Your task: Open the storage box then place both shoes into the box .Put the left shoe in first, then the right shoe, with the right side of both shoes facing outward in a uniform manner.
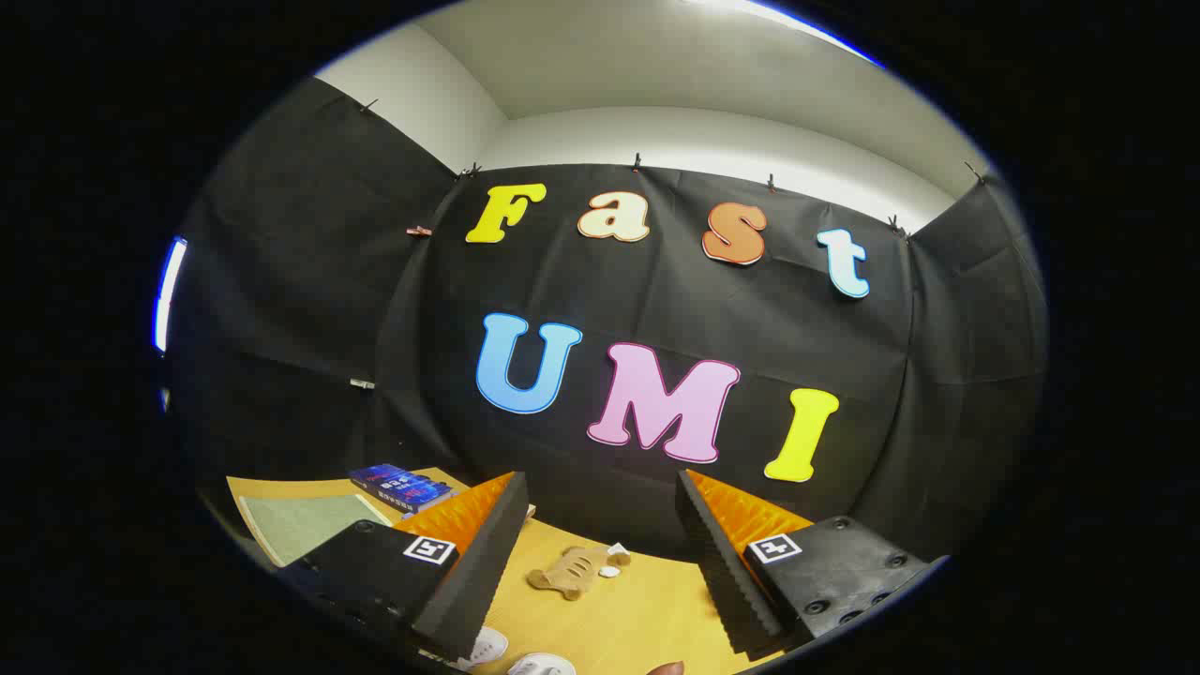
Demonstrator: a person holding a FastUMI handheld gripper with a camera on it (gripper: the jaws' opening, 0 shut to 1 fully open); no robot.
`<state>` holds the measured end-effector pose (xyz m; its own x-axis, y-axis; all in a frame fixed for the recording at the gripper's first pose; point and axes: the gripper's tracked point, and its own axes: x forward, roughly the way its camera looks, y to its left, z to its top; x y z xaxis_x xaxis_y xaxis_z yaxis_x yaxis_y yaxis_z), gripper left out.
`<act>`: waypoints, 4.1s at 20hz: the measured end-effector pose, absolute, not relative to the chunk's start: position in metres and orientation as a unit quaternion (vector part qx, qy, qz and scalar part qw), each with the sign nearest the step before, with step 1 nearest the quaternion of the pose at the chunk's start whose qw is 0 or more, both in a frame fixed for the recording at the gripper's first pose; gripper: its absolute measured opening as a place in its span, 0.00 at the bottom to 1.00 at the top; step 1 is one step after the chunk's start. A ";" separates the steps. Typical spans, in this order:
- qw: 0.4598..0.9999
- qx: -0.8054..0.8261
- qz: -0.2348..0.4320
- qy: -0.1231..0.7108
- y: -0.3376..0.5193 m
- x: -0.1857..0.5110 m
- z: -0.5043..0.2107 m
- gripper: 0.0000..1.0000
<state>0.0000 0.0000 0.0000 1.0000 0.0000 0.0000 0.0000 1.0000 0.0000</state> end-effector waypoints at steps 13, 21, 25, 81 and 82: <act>0.999 -0.003 0.029 0.020 0.003 0.000 0.000 0.97; 0.999 0.002 0.032 0.024 0.006 -0.001 0.002 0.97; 0.999 0.015 0.036 0.032 0.006 0.000 0.001 0.97; 0.696 0.553 0.353 0.290 0.359 0.043 -0.021 0.06; 0.695 0.554 0.355 0.291 0.372 0.045 -0.016 0.06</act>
<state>0.0451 0.3723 -0.0157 0.5779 0.8160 -0.0109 -0.1715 0.1345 0.9760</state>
